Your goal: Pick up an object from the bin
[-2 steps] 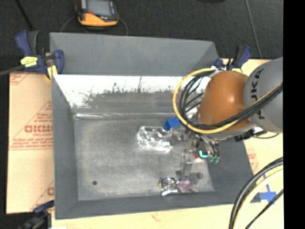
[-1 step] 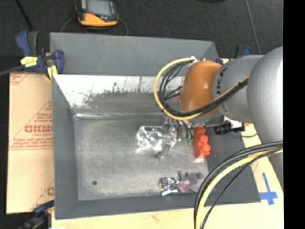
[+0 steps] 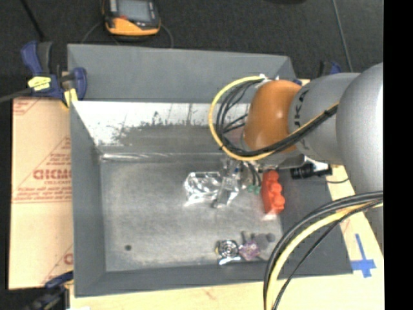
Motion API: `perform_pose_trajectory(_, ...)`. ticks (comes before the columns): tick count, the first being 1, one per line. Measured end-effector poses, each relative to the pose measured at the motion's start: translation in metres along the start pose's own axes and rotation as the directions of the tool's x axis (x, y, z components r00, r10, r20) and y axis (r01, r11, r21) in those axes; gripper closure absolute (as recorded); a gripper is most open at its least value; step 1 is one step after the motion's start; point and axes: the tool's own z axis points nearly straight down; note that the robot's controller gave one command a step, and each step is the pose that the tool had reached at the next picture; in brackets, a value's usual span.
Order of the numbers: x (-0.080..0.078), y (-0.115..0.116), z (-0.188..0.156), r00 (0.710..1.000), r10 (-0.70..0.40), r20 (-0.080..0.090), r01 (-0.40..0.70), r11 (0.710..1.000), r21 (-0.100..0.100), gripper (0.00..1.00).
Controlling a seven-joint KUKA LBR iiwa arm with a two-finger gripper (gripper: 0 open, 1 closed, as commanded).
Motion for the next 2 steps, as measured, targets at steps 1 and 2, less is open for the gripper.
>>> perform_pose_trajectory(1,-0.029,0.006,0.003,0.996,0.085,-0.016,-0.085,0.996,0.0,1.0)
perform_pose_trajectory(2,-0.045,-0.016,-0.166,0.998,0.062,-0.011,-0.062,0.998,0.001,1.0)
